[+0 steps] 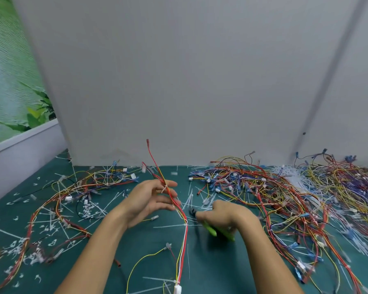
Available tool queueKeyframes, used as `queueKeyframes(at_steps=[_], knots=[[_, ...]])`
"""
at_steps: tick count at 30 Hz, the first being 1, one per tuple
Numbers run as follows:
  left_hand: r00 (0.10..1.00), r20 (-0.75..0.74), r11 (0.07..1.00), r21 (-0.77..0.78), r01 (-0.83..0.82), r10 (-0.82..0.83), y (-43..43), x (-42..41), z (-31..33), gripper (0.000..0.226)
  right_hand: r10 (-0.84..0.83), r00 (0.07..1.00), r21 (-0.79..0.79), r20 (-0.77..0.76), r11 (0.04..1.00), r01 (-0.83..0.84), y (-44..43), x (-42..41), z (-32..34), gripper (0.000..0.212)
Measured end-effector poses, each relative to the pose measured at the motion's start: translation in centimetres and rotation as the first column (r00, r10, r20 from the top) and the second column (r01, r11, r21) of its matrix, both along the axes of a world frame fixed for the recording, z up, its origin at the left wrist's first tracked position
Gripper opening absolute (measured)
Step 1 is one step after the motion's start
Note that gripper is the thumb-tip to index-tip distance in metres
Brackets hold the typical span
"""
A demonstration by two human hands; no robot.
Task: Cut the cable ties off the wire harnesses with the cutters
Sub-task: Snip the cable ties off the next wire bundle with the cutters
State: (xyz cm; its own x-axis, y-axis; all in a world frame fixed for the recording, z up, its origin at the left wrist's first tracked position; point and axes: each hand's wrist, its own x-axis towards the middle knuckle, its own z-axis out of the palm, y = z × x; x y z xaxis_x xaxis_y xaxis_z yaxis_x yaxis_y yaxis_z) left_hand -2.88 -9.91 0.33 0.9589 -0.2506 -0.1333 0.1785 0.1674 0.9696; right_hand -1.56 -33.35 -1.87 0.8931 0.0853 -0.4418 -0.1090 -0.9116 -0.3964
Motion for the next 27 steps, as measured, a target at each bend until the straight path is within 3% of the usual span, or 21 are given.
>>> queueKeyframes(at_steps=[2, 4, 6, 9, 10, 12, 14, 16, 18, 21, 24, 27], knots=[[0.998, 0.064, 1.0, -0.013, -0.017, 0.017, -0.1, -0.2, 0.2, 0.03, -0.049, 0.997, 0.247, -0.062, 0.967, 0.063, -0.1, 0.0, 0.5, 0.057], [0.991, 0.132, 1.0, -0.009, -0.028, 0.029, -0.3, -0.3, 0.3, 0.027, -0.061, 0.987, 0.518, -0.148, 0.846, 0.13, -0.5, 0.0, 0.9, 0.054], [0.983, 0.181, 0.999, -0.022, -0.03, 0.034, -0.3, -0.4, 0.4, 0.026, -0.053, 0.975, 0.714, -0.217, 0.672, 0.196, -1.1, 0.0, 1.4, 0.054], [0.976, 0.214, 0.998, -0.047, -0.031, 0.04, -0.2, -0.5, 0.6, 0.025, -0.004, 0.952, 0.89, -0.307, 0.354, 0.289, -1.4, 0.1, 2.2, 0.058], [0.975, 0.217, 0.998, -0.062, -0.022, 0.035, -0.2, -0.5, 0.7, 0.026, 0.03, 0.945, 0.924, -0.325, 0.223, 0.311, -1.2, 0.0, 2.5, 0.059], [0.975, 0.223, 0.995, -0.098, 0.01, 0.012, -0.1, -0.7, 0.9, 0.032, 0.105, 0.93, 0.922, -0.353, -0.127, 0.365, -0.5, -0.1, 3.0, 0.061], [0.973, 0.229, 0.991, -0.13, 0.039, -0.009, -0.1, -0.8, 1.0, 0.037, 0.139, 0.914, 0.784, -0.38, -0.476, 0.398, 0.2, -0.1, 3.3, 0.056], [0.972, 0.235, 0.987, -0.155, 0.044, -0.006, -0.2, -0.9, 1.1, 0.037, 0.103, 0.898, 0.661, -0.427, -0.642, 0.388, 0.8, -0.1, 3.5, 0.051], [0.972, 0.236, 0.984, -0.175, 0.036, 0.007, -0.4, -1.0, 1.1, 0.036, 0.07, 0.873, 0.614, -0.482, -0.684, 0.394, 1.2, -0.1, 3.5, 0.049], [0.971, 0.237, 0.98, -0.2, 0.019, 0.03, -0.8, -1.1, 1.0, 0.033, 0.033, 0.855, 0.627, -0.517, -0.665, 0.405, 1.5, -0.1, 3.4, 0.053], [0.968, 0.237, 0.975, -0.223, -0.024, 0.078, -1.1, -1.1, 1.1, 0.031, -0.007, 0.865, 0.706, -0.501, -0.581, 0.404, 1.8, -0.4, 3.3, 0.06], [0.949, 0.277, 0.971, -0.222, -0.089, 0.15, -1.4, -1.2, 1.2, 0.028, -0.038, 0.9, 0.817, -0.434, -0.437, 0.376, 2.1, -0.7, 3.6, 0.06]])
